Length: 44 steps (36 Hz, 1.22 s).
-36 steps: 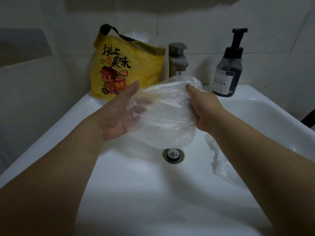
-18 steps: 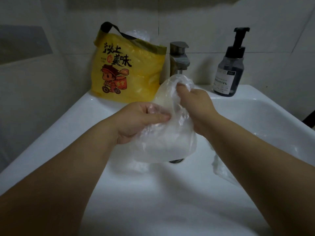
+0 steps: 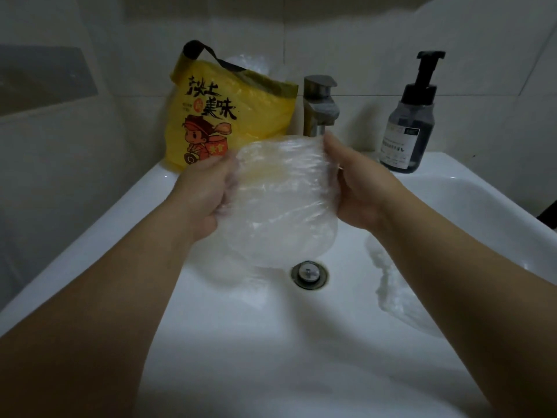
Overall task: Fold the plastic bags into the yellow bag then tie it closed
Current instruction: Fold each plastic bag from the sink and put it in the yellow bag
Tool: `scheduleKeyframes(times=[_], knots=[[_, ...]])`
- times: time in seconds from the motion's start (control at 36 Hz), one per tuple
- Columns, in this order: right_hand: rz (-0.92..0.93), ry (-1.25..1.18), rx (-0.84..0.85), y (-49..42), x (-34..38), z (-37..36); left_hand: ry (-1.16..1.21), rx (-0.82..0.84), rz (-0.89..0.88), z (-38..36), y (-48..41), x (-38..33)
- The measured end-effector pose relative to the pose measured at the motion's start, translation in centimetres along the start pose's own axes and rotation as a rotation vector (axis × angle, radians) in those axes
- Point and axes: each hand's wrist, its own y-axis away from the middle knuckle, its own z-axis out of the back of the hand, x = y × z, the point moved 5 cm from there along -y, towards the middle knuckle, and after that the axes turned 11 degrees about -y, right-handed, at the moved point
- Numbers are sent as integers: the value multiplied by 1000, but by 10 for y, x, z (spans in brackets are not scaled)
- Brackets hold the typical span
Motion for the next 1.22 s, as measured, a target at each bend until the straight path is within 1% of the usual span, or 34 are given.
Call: scheduleKeyframes(times=[0.08, 0.14, 0.17, 0.22, 0.28, 0.33, 0.42, 0.47, 0.53, 0.58, 0.67, 0.72, 0.75, 0.81, 0.86, 0.89, 0.97, 1.06, 1.14, 1.19, 1.22], knots=[[49, -160, -31, -1, 7, 3, 107, 210, 42, -12, 11, -6], [106, -197, -120, -3, 9, 9, 188, 315, 4, -15, 12, -10], [148, -157, -196, -3, 10, 13, 220, 368, -23, -16, 12, -11], [231, 0, -346, -1, 12, 20, 182, 439, -53, -16, 11, -7], [288, 102, -415, 2, 14, 23, 109, 454, -29, -18, 8, 3], [288, 143, -440, 3, 14, 23, 103, 410, -3, -20, 8, 2], [230, 152, -434, -1, 13, 23, 355, 300, 16, -11, 1, -5], [150, 99, -392, -2, 8, 19, 456, 254, 31, -5, -5, -4], [68, -8, -270, -4, 3, 17, 449, 237, 36, -3, -6, 0], [-22, -80, -89, -2, 1, 11, 413, 241, 42, -6, -4, 1], [-119, -131, 113, 6, 1, 4, 465, 217, 78, -5, -6, 4], [-164, -128, 205, 8, -3, -1, 523, 187, 80, -2, -9, 4], [-173, -104, 213, 8, -7, -2, 509, 171, 75, 0, -10, 5], [-141, -47, 169, 4, -9, -2, 385, 150, 53, 2, -13, 8], [-76, -15, 78, 0, -8, 1, 203, 109, 32, 3, -14, 11], [-46, -19, 24, -2, -7, 4, 148, 73, 34, 3, -14, 11], [17, -42, -63, -6, -5, 11, 170, 5, 28, 8, -13, 9], [33, -80, -100, -4, -4, 13, 225, 80, 32, 8, -14, 6], [82, -11, -209, -4, -3, 22, 316, 173, 89, 4, -10, 6], [118, 63, -246, -5, -2, 27, 275, 144, 37, 6, -10, 6], [140, 60, -227, -4, 0, 26, 246, 123, -13, 7, -11, 5]])
